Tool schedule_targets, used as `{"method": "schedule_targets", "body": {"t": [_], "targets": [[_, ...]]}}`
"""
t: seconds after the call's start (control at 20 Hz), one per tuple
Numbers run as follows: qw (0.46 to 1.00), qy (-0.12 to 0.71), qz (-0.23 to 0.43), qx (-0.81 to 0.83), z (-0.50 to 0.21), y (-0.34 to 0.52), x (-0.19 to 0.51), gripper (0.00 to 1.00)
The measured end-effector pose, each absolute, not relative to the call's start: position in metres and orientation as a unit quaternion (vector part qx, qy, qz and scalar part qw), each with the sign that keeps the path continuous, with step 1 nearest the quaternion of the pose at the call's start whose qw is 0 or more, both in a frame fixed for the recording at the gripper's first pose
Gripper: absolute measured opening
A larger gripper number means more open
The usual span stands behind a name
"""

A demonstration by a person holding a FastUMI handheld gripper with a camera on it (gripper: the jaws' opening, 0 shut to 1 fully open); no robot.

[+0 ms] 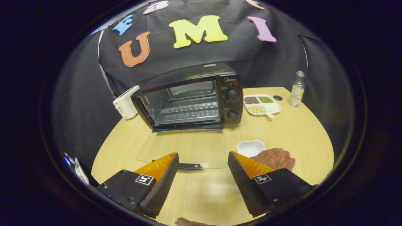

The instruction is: Open the toaster oven, put the food inside, and close the toaster oven door.

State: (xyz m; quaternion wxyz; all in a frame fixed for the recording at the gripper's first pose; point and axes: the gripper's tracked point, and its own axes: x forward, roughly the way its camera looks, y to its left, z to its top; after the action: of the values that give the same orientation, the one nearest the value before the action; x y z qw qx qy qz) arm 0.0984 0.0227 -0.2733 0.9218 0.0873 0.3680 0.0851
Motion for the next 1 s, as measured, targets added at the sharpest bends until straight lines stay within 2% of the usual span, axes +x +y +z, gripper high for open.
{"method": "schedule_targets", "body": {"t": [0.35, 0.65, 0.95, 1.0], "targets": [[0.919, 0.379, 0.049, 0.094, -0.257, -0.094, 0.095, 0.99], [0.89, 0.413, 0.074, 0.179, -0.289, -0.123, 0.093, 0.94], [0.86, 0.437, 0.1, 0.243, -0.316, -0.119, 0.093, 0.67], [0.851, 0.441, 0.103, 0.264, -0.313, -0.116, 0.089, 0.5]]}}
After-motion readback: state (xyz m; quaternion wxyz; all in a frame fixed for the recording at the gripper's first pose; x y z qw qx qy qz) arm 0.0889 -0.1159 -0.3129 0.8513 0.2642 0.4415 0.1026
